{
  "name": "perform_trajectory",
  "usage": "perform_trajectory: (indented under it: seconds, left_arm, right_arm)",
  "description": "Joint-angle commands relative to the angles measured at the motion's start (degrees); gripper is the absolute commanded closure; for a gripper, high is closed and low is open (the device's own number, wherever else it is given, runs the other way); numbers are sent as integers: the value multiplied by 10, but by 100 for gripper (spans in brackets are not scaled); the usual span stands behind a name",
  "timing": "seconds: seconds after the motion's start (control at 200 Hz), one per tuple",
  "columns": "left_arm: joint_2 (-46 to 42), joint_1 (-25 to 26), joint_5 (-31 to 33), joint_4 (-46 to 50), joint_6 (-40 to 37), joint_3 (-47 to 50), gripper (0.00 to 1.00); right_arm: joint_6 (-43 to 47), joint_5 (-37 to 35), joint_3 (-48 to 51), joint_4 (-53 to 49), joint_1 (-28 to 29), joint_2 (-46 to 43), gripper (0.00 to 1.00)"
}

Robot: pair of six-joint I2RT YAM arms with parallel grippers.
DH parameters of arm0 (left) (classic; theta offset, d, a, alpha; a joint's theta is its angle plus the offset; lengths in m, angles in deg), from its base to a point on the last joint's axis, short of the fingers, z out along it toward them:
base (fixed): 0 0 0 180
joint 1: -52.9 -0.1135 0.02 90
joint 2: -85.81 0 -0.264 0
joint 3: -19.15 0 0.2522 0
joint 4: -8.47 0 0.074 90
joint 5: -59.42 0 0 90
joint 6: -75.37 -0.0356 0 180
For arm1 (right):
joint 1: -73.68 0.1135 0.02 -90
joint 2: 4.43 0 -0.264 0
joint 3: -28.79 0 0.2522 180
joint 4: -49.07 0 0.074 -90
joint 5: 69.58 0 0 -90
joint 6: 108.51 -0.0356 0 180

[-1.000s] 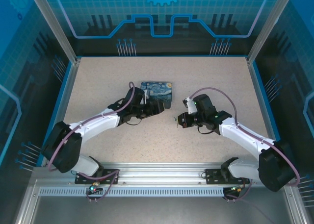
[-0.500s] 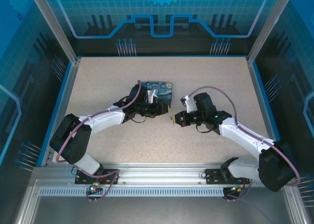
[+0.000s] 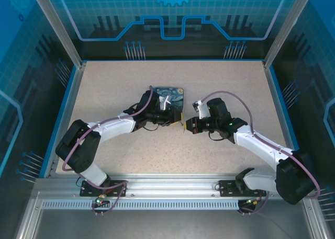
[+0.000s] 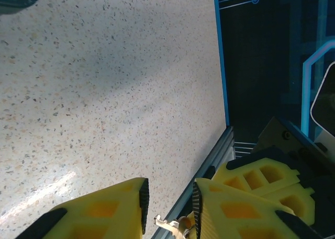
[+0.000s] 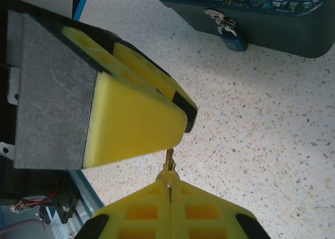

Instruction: Unlock the padlock with the key

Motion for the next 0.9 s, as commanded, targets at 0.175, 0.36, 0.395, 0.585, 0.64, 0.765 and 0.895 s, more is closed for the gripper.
perform_trajectory:
  seconds: [0.175, 0.36, 0.395, 0.585, 0.64, 0.765, 0.895]
  left_arm:
    - [12, 9, -16, -35, 19, 5, 77]
    - [10, 9, -10, -34, 19, 7, 82]
    - [10, 10, -9, -34, 19, 7, 84]
    - [11, 9, -3, -35, 20, 5, 99]
    - [11, 10, -2, -35, 20, 4, 100]
    - [4, 9, 9, -31, -3, 3, 100]
    - [-21, 9, 25, -41, -70, 12, 100]
  right_arm:
    - [-6, 6, -10, 16, -8, -4, 100]
    - [-10, 7, -2, 20, -16, -7, 100]
    - [-9, 6, -1, 20, -17, -9, 100]
    - [-11, 7, 1, 22, -20, -11, 100]
    - [-12, 6, 1, 21, -21, -13, 100]
    - [-25, 8, 15, 19, -50, -44, 35]
    - [-65, 56, 55, 62, -117, -99, 23]
